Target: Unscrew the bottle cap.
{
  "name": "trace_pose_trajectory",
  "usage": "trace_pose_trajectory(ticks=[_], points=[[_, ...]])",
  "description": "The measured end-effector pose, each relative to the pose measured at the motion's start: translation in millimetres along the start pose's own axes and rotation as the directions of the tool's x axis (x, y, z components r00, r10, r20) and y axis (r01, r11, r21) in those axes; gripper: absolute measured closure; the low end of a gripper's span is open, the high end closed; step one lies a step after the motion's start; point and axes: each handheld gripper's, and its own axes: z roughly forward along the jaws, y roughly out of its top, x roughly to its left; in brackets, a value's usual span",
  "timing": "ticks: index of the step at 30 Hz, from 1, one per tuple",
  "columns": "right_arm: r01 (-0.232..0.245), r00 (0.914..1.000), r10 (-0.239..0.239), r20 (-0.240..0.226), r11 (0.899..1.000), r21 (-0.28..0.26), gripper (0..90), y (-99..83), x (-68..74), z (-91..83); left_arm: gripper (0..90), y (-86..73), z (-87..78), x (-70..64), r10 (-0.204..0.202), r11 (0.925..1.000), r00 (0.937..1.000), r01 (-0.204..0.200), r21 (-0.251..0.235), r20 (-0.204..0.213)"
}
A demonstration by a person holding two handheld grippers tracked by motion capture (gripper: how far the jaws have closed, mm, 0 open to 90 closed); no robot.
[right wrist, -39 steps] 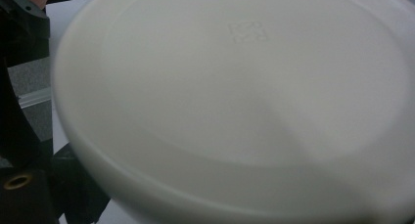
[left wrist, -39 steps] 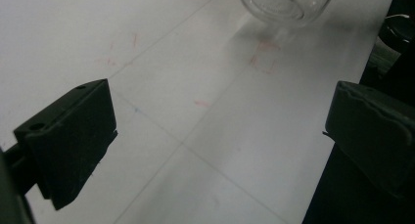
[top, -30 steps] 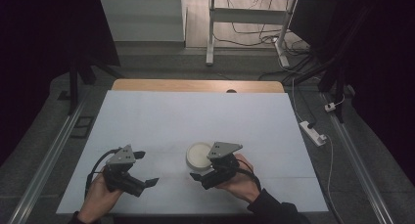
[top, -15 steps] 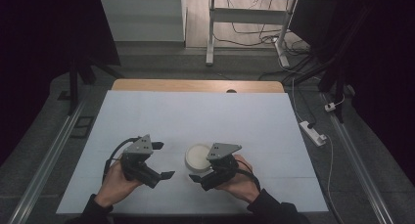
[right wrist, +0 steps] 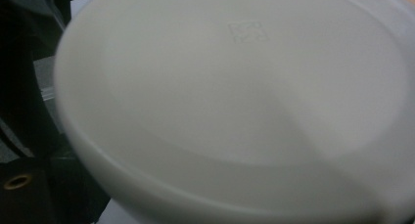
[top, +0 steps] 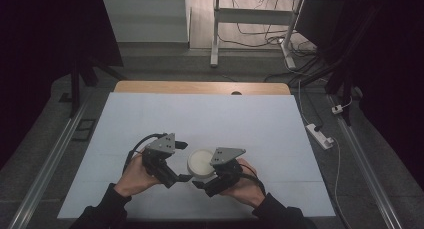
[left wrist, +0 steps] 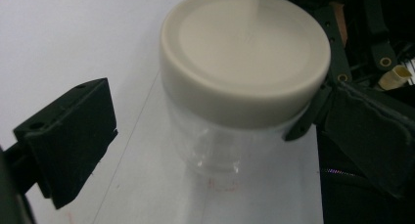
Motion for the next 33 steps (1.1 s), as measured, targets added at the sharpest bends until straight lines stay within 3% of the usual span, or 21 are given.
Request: trace_pose_trajectory(ticks=[4,9,16,18,20,25,26,27,32,33], points=[[0.009,0.9998,-0.009,-0.019,1.000,0.001,6.4,0.1,1.8,1.4,0.0,5.8,8.4,2.5,0.033,0.9994,0.9978,-0.034,0.004,0.058],[0.022,0.9988,-0.022,-0.044,1.000,0.000,6.3,0.3,4.1,2.3,0.0,12.9,17.8,4.1,0.074,0.9972,0.9888,-0.075,0.000,0.130],[0.047,0.9958,-0.048,-0.078,0.999,-0.011,6.4,1.2,7.7,1.4,6.8,16.5,24.6,2.6,0.114,0.9934,0.9777,-0.114,-0.011,0.176],[0.045,0.9960,-0.046,-0.076,0.999,-0.015,6.4,1.5,7.8,0.7,7.4,15.8,23.5,1.4,0.117,0.9930,0.9793,-0.114,-0.030,0.165],[0.042,0.9969,-0.043,-0.066,0.999,-0.015,6.4,1.9,7.3,0.2,7.6,16.0,23.5,0.5,0.100,0.9949,0.9853,-0.096,-0.032,0.139],[0.024,0.9996,-0.024,-0.013,1.000,-0.013,6.4,1.3,5.3,0.4,7.8,20.1,26.3,-3.8,0.046,0.9989,0.9975,-0.046,-0.010,0.053],[0.020,0.9998,-0.020,0.003,1.000,-0.010,6.4,1.5,4.8,0.3,7.8,20.1,26.3,-3.8,0.046,0.9989,0.9975,-0.046,-0.010,0.053],[0.017,0.9997,-0.016,0.019,1.000,-0.011,6.4,1.6,3.9,0.2,7.8,22.3,27.0,-5.1,0.010,0.9999,0.9999,-0.010,-0.004,0.010],[-0.009,0.9969,0.009,0.078,1.000,-0.007,6.4,1.3,1.8,-0.3,7.8,29.2,31.0,-11.4,-0.065,0.9974,0.9933,0.068,0.025,-0.096],[-0.012,0.9962,0.013,0.086,1.000,-0.007,6.4,0.9,1.3,0.0,7.8,29.2,31.0,-11.4,-0.065,0.9974,0.9933,0.068,0.025,-0.096]])
